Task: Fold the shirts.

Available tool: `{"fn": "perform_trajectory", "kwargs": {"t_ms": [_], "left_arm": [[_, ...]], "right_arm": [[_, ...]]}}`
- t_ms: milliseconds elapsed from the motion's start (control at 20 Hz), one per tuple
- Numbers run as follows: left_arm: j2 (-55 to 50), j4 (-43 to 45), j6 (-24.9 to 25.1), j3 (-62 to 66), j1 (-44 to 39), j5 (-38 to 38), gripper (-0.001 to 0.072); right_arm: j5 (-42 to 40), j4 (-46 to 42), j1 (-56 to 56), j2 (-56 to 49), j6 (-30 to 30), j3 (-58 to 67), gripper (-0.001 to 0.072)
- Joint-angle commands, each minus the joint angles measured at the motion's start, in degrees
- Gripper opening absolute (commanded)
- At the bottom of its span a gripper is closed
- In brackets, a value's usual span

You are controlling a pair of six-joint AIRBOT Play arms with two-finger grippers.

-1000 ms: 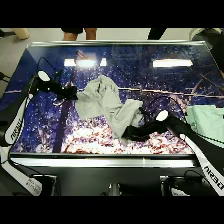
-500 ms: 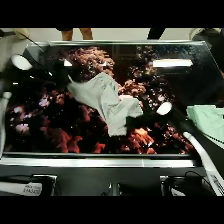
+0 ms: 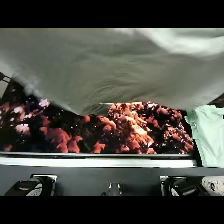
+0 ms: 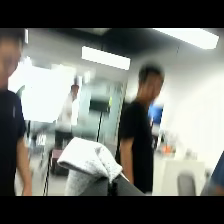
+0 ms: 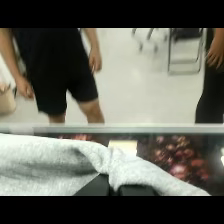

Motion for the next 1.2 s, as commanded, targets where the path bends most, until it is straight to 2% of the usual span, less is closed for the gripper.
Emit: {"fn": "perform_trajectory", "kwargs": {"t_ms": [0, 100, 200, 350, 450, 500, 650, 750, 900, 950, 1000, 1050, 1100, 1150], "left_arm": [[4.8, 1.0, -0.6, 0.8, 0.0, 5.1, 0.0025], [3.6, 6.8, -0.4, 0.8, 0.0, 5.5, 0.0025], [0.8, 14.6, -0.4, 0.8, 0.0, 5.6, 0.0025], [-6.3, 23.2, -0.4, 0.8, 0.1, 5.0, 0.0025], [-13.1, 25.7, -0.5, 0.5, 0.5, 0.2, 0.0026], [-17.0, 25.7, -0.5, 0.5, 0.7, -4.0, 0.0026], [-31.4, 25.7, -0.5, 0.5, 1.1, -15.8, 0.0026], [-40.2, 25.5, -3.4, 0.5, 1.1, -22.2, 0.0027], [-50.3, 21.6, -11.1, 0.5, 1.0, -35.0, 0.0029], [-52.7, 18.7, -11.0, 0.5, 1.0, -38.1, 0.0031], [-54.9, 16.2, -11.0, 0.5, 0.8, -41.2, 0.0068], [-56.3, 14.4, -10.5, 0.5, 0.6, -43.8, 0.0197], [-57.0, 12.6, -7.9, 0.5, 0.6, -47.0, 0.0505], [-56.9, 11.9, -5.3, 0.5, 0.9, -50.2, 0.0644]], "right_arm": [[-0.6, -4.4, 0.0, 3.3, 3.9, 2.7, 0.0024], [-1.9, -4.4, 0.0, 2.2, 4.0, 2.7, 0.0025], [0.1, -4.4, 0.0, -0.1, 3.8, 2.7, 0.0025], [12.2, -4.4, 0.0, -8.3, 3.8, 2.6, 0.0025], [19.6, -4.7, 0.0, -16.6, 3.8, 1.4, 0.0026], [19.9, -4.9, 0.0, -21.5, 3.8, 0.1, 0.0025], [11.5, -4.4, 0.0, -36.9, 5.0, -2.4, 0.0025], [2.8, -4.4, 0.0, -45.9, 8.3, -2.4, 0.0026], [0.7, 0.9, 0.0, -53.8, 16.4, -2.4, 0.0025], [0.8, 3.8, 0.1, -55.3, 16.9, -2.4, 0.0025], [0.7, 6.1, 0.2, -56.3, 16.8, -2.4, 0.0026], [0.4, 7.4, 0.1, -56.5, 16.8, -2.4, 0.0036], [1.0, 7.8, -0.3, -56.0, 16.2, -2.3, 0.0201], [3.1, 8.0, -1.4, -54.7, 13.6, -2.2, 0.0399]]}}
